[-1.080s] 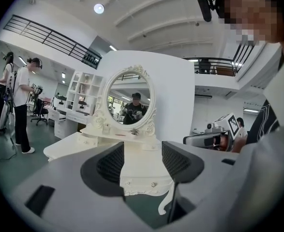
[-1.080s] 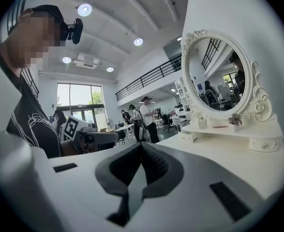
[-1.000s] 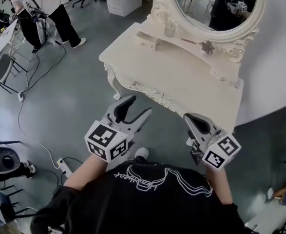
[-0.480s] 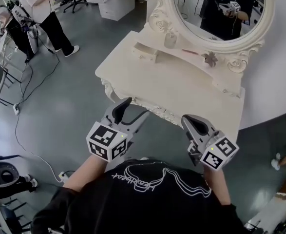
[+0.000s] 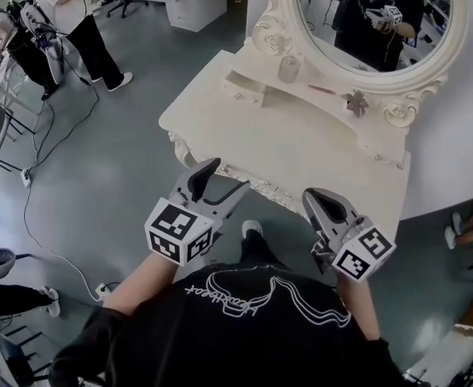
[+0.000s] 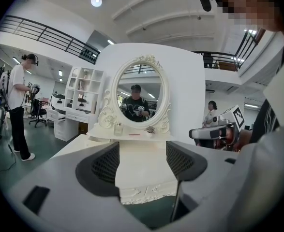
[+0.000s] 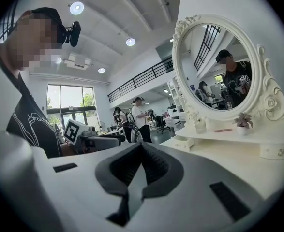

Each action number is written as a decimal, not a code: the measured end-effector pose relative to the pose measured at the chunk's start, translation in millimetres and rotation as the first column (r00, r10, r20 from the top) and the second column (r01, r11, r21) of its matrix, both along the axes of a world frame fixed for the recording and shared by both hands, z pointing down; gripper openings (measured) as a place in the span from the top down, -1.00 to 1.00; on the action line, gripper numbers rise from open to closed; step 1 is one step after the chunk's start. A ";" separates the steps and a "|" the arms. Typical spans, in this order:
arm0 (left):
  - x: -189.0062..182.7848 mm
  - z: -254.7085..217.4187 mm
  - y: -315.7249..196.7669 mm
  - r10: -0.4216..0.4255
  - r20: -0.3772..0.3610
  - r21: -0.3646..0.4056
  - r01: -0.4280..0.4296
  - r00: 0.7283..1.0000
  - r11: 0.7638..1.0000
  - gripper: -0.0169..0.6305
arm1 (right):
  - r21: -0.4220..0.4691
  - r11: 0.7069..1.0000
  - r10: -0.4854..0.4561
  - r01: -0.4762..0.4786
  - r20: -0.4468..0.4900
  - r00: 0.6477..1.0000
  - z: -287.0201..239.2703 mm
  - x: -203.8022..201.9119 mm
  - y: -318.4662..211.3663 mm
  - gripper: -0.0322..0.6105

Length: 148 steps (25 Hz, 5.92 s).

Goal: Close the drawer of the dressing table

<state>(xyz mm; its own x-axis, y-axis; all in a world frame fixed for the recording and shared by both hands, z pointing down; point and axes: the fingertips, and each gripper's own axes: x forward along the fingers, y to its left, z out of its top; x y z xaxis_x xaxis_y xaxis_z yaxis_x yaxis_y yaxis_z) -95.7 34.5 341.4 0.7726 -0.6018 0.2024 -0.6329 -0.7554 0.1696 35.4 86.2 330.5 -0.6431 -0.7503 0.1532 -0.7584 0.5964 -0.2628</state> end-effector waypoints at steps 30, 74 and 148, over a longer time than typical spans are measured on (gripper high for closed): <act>50.0 91.2 -226.6 -0.194 0.154 -0.066 0.206 0.969 0.976 0.06 | -0.095 0.982 -0.165 0.164 0.002 0.986 48.9 65.1 -213.8 0.89; 40.7 220.8 -346.7 -0.125 0.300 -0.181 0.185 0.946 0.966 0.54 | -0.238 0.966 -0.104 0.102 0.004 0.995 102.2 59.2 -286.6 0.89; 82.4 220.3 -408.6 -0.172 0.295 -0.198 0.236 0.940 0.951 0.65 | -0.301 0.953 0.030 -0.017 0.038 0.999 129.6 107.2 -290.6 0.89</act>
